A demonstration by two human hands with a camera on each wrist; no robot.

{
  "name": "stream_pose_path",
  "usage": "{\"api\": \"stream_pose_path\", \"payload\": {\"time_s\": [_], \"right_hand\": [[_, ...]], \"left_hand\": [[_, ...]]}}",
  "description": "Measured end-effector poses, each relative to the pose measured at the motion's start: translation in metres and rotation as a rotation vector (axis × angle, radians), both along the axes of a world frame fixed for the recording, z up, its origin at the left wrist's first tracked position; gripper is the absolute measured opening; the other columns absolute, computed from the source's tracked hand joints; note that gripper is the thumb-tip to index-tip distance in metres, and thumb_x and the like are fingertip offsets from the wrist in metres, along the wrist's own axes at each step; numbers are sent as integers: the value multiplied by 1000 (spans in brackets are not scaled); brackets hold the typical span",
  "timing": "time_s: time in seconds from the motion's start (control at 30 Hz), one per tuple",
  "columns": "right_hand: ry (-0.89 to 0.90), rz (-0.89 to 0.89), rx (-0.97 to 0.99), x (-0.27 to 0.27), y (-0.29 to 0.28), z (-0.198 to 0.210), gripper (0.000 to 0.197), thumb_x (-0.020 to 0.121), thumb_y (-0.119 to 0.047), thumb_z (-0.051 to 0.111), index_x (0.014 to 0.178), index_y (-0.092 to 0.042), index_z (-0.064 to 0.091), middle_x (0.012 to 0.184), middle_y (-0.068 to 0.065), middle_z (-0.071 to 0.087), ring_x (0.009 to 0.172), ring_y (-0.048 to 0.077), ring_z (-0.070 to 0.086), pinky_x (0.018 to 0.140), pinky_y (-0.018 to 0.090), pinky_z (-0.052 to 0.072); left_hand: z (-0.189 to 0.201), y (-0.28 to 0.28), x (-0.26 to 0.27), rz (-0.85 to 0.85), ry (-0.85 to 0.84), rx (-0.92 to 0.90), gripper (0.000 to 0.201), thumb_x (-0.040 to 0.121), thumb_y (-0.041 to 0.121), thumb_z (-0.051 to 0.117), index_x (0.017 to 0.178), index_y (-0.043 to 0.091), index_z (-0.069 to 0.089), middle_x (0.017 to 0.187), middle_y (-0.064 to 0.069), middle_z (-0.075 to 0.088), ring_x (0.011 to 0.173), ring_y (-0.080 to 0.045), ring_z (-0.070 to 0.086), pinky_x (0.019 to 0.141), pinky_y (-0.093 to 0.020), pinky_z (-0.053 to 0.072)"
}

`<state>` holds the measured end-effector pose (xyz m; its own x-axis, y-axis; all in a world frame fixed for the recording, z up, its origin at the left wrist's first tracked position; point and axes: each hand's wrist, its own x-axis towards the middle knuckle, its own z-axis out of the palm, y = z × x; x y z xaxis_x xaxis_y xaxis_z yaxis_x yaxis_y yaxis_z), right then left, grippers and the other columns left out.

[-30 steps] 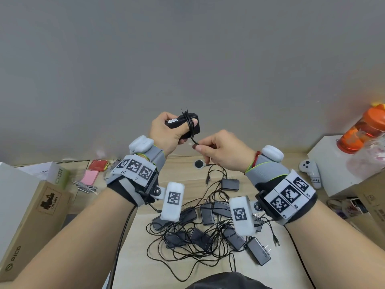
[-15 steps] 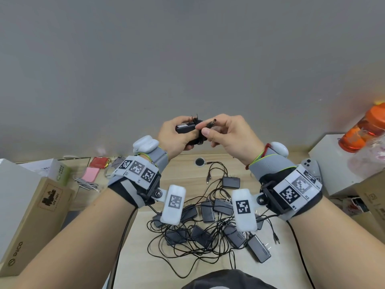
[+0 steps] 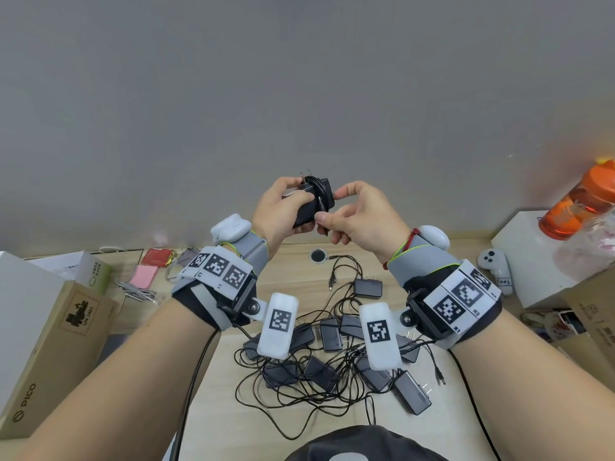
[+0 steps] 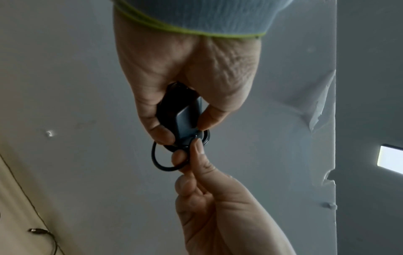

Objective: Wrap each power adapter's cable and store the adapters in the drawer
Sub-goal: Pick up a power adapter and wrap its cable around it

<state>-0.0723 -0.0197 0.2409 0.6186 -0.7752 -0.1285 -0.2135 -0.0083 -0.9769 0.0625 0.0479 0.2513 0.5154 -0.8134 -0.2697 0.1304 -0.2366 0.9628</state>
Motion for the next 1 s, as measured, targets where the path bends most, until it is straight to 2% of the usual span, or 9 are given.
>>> {"api": "stream_pose_path", "payload": {"time_s": [0.13, 0.3, 0.43, 0.53, 0.6, 0.67, 0.73, 0.87, 1.0], "right_hand": [[37, -76, -67, 3, -6, -1, 21, 81, -17, 79, 87, -7, 61, 65, 13, 71, 49, 20, 62, 50, 28, 47], [202, -215, -345, 0, -11, -1, 23, 72, -37, 84, 71, -22, 66, 61, -7, 65, 55, 7, 56, 61, 23, 47], [139, -232, -417, 0, -7, -3, 19, 76, -28, 79, 81, -22, 62, 65, -11, 62, 58, 6, 56, 66, 23, 50], [115, -203, -478, 1, -4, -5, 22, 81, -24, 72, 94, -24, 54, 70, -5, 65, 68, 12, 59, 70, 26, 46], [100, -174, -502, 0, -4, -7, 23, 85, -24, 66, 98, -26, 48, 69, 1, 64, 70, 16, 56, 65, 21, 41], [92, -162, -561, -2, -5, -9, 20, 87, -20, 62, 101, -23, 49, 65, 7, 61, 61, 11, 50, 57, 12, 34], [85, -154, -597, -2, -5, -8, 19, 88, -19, 62, 104, -18, 52, 63, 9, 59, 56, 12, 47, 55, 11, 34], [96, -28, -579, -5, -7, -7, 34, 83, -33, 74, 112, -23, 60, 73, -8, 58, 62, 5, 53, 64, 11, 40], [113, 1, -613, -7, -9, -5, 33, 78, -26, 76, 110, -26, 65, 74, -11, 56, 62, 3, 53, 68, 12, 41]], "left_hand": [[0, 2, -5, -64, -65, 22, 30, 95, 9, 55, 123, 13, 48, 92, -12, 61, 67, -27, 58, 67, -35, 56], [1, 5, -7, -109, -111, 50, 33, 93, 10, 57, 124, 16, 46, 89, -13, 60, 69, -30, 56, 75, -42, 57], [4, 6, -9, -125, -123, 34, 31, 93, 4, 56, 120, 15, 45, 84, -11, 59, 71, -30, 55, 76, -43, 56], [4, 6, -10, -138, -135, 40, 27, 93, 6, 56, 117, 15, 47, 85, -10, 60, 67, -29, 55, 77, -44, 56], [3, 7, -11, -134, -111, 52, 23, 94, 7, 56, 115, 14, 50, 89, -12, 61, 67, -28, 57, 71, -39, 57], [2, 7, -13, -118, -101, 69, 19, 93, 9, 55, 112, 10, 54, 95, -15, 60, 65, -26, 60, 57, -29, 56], [1, 6, -15, -86, -102, 77, 17, 92, 10, 54, 109, 9, 57, 96, -16, 59, 62, -25, 59, 49, -23, 50], [3, 5, -9, -20, -115, 95, 6, 88, 14, 55, 88, 14, 61, 85, -12, 61, 54, -23, 58, 45, -23, 46], [5, 7, -2, -67, -151, 124, 19, 68, 28, 56, 79, 15, 62, 73, -11, 64, 48, -26, 57, 46, -24, 43]]}}
